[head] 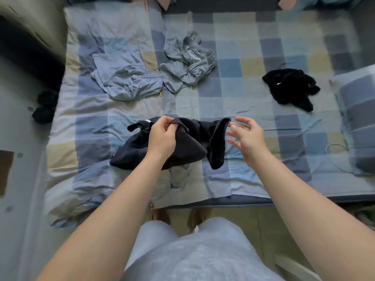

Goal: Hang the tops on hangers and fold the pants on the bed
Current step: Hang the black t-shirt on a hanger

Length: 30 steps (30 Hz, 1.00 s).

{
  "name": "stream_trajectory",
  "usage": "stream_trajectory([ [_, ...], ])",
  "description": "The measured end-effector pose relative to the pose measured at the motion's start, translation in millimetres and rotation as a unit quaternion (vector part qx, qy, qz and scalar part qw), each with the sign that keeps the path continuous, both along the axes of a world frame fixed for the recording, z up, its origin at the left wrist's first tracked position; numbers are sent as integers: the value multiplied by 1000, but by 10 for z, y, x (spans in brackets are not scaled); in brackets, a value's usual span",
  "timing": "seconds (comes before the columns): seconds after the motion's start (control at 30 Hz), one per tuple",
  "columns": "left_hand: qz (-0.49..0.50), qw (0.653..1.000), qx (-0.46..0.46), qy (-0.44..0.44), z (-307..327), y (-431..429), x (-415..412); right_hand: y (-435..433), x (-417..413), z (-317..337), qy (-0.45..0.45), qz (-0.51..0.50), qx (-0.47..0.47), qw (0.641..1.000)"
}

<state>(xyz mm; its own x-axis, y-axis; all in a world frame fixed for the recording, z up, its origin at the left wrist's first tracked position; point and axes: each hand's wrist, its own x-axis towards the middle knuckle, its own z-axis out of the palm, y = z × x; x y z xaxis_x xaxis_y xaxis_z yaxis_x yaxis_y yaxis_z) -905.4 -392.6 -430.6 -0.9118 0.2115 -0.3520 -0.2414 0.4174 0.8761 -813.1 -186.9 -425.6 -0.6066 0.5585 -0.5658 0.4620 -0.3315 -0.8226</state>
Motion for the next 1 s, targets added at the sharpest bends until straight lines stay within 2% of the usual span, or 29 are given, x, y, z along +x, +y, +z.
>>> stream_trajectory([
  [0.17,13,996,83,-29,637,433,219,27,515,434,19,64,1,998],
  [0.4,5,969,237,-67,1412,1081,489,25,1030,589,-3,172,-30,985],
  [0.47,-7,958,275,-75,1601,1221,545,64,1095,608,4,165,9,986],
  [0.53,-9,951,300,-80,1730,1318,560,165,1159,659,-8,129,103,986],
  [0.63,20,947,307,-86,1799,1406,472,474,1275,766,11,91,198,976],
  [0.73,56,944,301,-121,1742,1481,370,823,1354,1103,24,73,225,971],
  [0.8,47,941,302,-148,1719,1546,376,995,1354,1362,43,90,229,968],
  [0.9,-25,948,271,-167,1738,1646,494,1156,1256,1674,68,95,208,971],
  [1.0,-137,952,224,-157,1794,1680,660,1261,1102,1908,53,75,191,977],
])
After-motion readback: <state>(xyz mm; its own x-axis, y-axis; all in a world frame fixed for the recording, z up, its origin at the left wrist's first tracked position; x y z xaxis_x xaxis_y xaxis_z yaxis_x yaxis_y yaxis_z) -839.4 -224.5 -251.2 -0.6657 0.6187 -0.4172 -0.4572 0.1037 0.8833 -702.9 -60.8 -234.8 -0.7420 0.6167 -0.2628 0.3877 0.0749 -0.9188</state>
